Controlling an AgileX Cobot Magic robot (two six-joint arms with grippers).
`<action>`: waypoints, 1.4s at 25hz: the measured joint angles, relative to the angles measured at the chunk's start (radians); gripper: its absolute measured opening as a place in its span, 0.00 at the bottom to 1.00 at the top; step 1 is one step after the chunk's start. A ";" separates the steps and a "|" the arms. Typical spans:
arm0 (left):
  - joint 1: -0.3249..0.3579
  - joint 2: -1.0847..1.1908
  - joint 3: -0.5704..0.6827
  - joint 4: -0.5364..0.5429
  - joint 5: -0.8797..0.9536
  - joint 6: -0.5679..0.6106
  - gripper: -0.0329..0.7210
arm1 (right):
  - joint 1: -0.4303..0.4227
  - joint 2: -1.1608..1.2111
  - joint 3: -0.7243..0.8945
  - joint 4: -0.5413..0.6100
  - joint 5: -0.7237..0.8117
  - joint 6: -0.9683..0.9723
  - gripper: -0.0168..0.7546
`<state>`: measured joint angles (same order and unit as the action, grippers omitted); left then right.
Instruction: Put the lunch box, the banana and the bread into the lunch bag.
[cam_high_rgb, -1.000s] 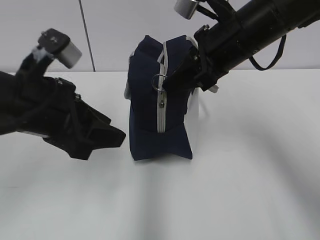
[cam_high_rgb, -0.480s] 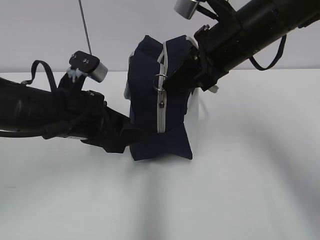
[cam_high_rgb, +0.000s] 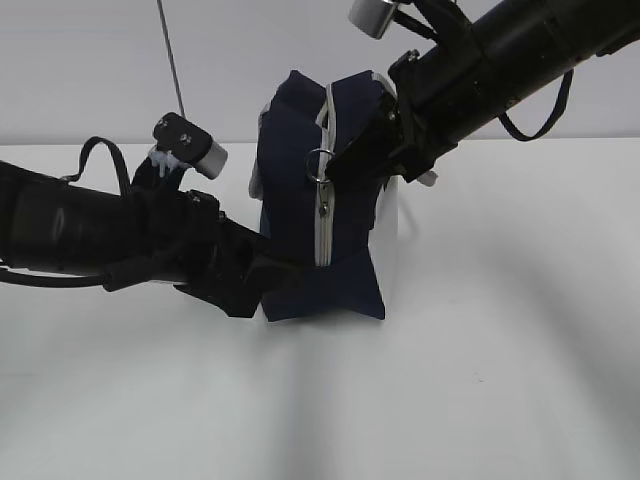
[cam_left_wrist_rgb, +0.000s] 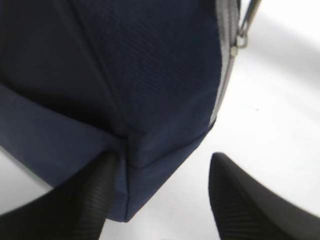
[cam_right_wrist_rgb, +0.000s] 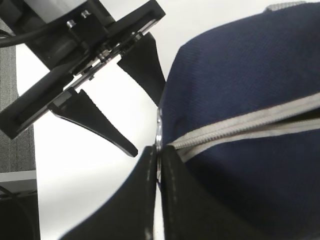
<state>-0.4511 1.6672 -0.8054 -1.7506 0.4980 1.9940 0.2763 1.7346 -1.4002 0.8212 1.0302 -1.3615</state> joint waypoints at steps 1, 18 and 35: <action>0.000 0.005 0.000 0.000 0.001 0.001 0.59 | 0.000 0.000 0.000 0.000 0.000 0.002 0.00; 0.001 0.039 -0.079 0.000 0.030 0.009 0.51 | 0.000 0.000 0.000 -0.002 0.009 0.010 0.00; 0.001 0.044 -0.080 0.000 0.028 0.001 0.06 | 0.000 0.000 -0.007 -0.004 -0.037 0.012 0.00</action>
<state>-0.4502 1.7115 -0.8854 -1.7506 0.5264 1.9953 0.2763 1.7346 -1.4070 0.8176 0.9936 -1.3500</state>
